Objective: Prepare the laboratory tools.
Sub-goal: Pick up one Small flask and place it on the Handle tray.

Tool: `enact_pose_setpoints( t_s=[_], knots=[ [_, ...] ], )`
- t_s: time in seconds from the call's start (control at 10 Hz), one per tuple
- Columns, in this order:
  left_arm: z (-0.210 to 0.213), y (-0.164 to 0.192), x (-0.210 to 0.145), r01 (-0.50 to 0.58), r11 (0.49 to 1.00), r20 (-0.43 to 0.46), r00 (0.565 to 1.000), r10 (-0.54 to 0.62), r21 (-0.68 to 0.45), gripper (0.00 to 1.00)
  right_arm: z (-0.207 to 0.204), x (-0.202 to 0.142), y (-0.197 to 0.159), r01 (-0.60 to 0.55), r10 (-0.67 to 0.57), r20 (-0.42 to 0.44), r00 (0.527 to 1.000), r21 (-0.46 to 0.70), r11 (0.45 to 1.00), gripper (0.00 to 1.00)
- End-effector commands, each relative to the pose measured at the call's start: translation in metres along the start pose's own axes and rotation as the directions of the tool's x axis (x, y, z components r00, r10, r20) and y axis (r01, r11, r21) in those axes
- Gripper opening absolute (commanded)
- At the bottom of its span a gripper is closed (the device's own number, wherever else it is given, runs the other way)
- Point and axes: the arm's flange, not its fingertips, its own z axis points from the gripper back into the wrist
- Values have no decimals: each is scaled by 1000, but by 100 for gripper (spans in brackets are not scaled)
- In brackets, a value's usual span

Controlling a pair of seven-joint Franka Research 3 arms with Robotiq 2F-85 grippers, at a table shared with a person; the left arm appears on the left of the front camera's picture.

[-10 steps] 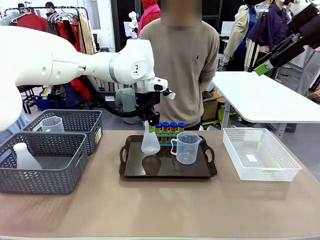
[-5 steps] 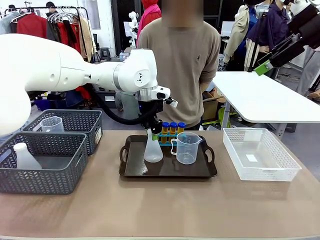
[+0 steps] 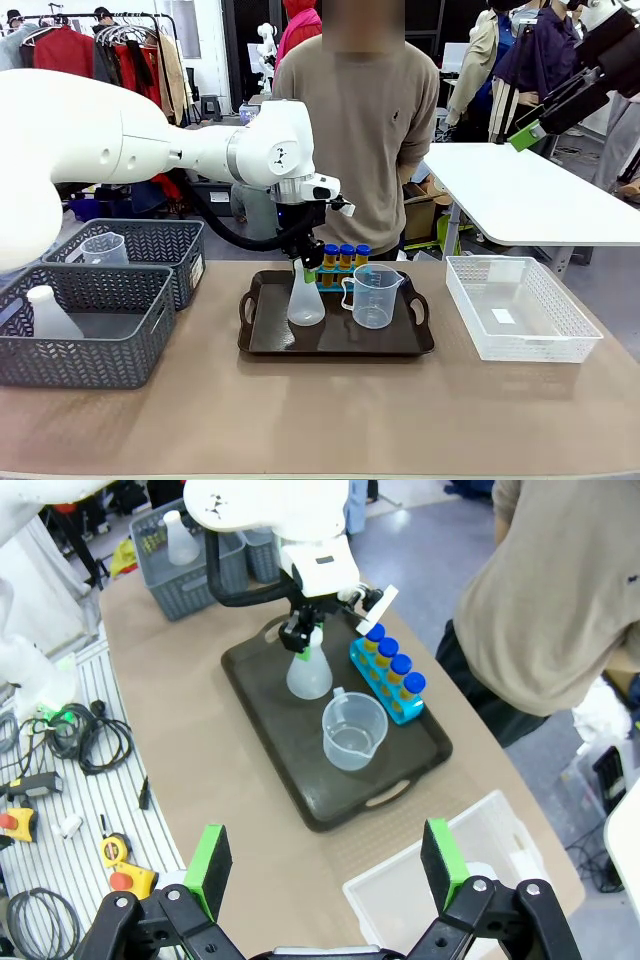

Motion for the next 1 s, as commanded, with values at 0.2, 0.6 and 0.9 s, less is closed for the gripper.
enact_pose_setpoints(
  t_s=[0.2,0.6,0.9],
  knots=[
    [18,-10,-16,1,1000,30,1000,-1,8,100,0,1,-1,-16,15,28,999,16,1000,100],
    [47,-22,-30,-11,1000,58,998,12,-18,100,0,1,-1,-16,15,28,999,16,1000,100],
    [65,-31,-34,-5,1000,49,999,5,11,100,0,1,-1,-16,15,28,999,16,1000,100]
  ],
)
